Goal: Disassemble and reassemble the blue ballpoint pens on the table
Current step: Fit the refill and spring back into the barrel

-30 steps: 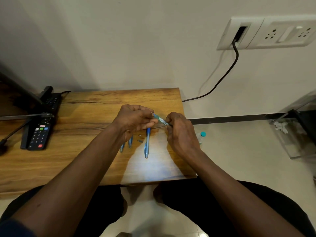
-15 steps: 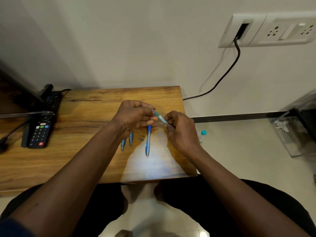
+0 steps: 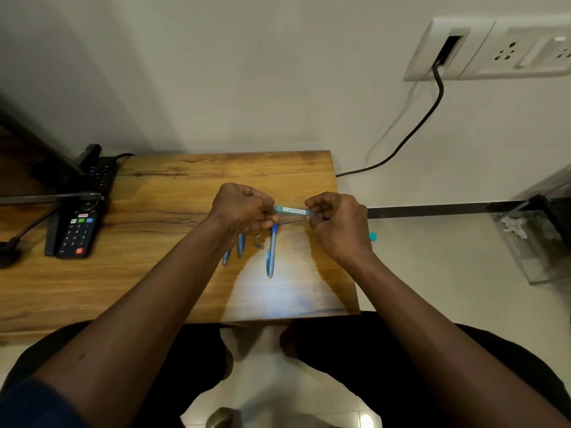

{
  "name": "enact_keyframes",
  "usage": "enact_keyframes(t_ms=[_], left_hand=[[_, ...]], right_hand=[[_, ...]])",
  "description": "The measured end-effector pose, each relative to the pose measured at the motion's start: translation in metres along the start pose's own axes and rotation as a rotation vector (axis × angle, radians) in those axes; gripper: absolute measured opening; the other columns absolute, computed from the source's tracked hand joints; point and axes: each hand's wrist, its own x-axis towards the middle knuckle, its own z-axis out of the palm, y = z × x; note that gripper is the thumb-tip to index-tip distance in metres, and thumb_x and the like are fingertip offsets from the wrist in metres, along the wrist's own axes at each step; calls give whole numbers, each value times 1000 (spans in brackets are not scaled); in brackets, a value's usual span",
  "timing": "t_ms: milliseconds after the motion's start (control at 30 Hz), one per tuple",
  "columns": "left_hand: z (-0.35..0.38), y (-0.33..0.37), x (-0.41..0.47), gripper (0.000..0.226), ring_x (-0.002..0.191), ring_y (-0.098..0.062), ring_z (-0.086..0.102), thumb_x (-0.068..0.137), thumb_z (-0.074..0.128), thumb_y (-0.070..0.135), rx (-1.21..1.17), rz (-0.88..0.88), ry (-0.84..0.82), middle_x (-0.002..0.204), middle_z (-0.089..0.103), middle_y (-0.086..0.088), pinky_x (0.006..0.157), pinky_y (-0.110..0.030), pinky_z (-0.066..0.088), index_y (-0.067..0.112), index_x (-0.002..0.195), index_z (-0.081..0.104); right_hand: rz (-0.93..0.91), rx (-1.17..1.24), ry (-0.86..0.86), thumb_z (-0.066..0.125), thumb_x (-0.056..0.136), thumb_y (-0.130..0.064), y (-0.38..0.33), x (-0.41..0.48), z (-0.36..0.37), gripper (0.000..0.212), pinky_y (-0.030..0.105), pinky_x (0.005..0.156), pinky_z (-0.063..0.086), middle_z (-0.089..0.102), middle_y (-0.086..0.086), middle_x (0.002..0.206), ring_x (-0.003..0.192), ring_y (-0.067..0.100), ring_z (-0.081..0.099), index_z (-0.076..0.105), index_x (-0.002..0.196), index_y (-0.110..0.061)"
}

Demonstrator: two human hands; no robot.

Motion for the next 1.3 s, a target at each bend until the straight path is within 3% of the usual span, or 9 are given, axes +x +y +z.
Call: enact_keyframes(t_ms=[100, 400, 633, 833, 967, 1100, 1300], left_hand=[[1, -1, 0, 14, 80, -28, 80, 92, 74, -2, 8, -7, 0, 92, 77, -24, 67, -32, 66, -4, 105, 70], [0, -1, 0, 6, 80, -27, 80, 91, 74, -3, 27, 67, 2, 91, 78, -21, 67, -31, 66, -1, 96, 72], [5, -1, -3, 7, 82, -26, 80, 91, 76, 0, 37, 189, -34, 90, 79, -17, 74, -34, 66, 3, 95, 73], [8, 3, -12, 11, 86, -30, 80, 91, 75, -1, 23, 264, -67, 93, 78, -19, 67, -28, 62, 2, 102, 73], [10, 0, -15, 11, 86, -28, 79, 92, 75, -1, 41, 378, -123, 92, 77, -20, 76, -35, 65, 5, 101, 76], [13, -4, -16, 11, 85, -21, 79, 94, 74, 4, 110, 493, -151, 89, 78, -10, 78, -34, 65, 10, 102, 79], [14, -10, -11, 16, 94, -21, 77, 91, 78, 5, 164, 597, -100, 91, 79, -1, 88, -49, 64, 16, 101, 81]], right_hand=[[34, 68, 23, 77, 86, -5, -2, 2, -3, 26, 24, 87, 58, 68, -17, 87, 84, 3, 67, 76, 104, -22], [153, 317, 62, 84, 79, -4, -2, 13, -22, 26, 32, 87, 61, 75, -3, 90, 86, 8, 72, 77, 101, -17], [116, 279, 73, 82, 76, 1, -3, 16, -26, 29, 32, 86, 62, 75, -5, 88, 85, 8, 73, 76, 96, -19], [36, 172, 54, 74, 77, 6, -7, 11, -20, 33, 25, 81, 61, 73, -8, 88, 84, 5, 71, 75, 96, -21], [-30, 103, 25, 72, 78, 6, -11, 6, -15, 34, 16, 76, 58, 72, -11, 87, 83, 2, 69, 74, 97, -23], [-49, 109, 33, 70, 79, 3, -14, 4, -11, 33, 14, 75, 56, 72, -12, 85, 80, 0, 68, 73, 97, -24], [-9, 133, 12, 76, 81, -2, -13, 1, -2, 28, 22, 75, 60, 74, -11, 82, 77, -1, 71, 73, 97, -25]])
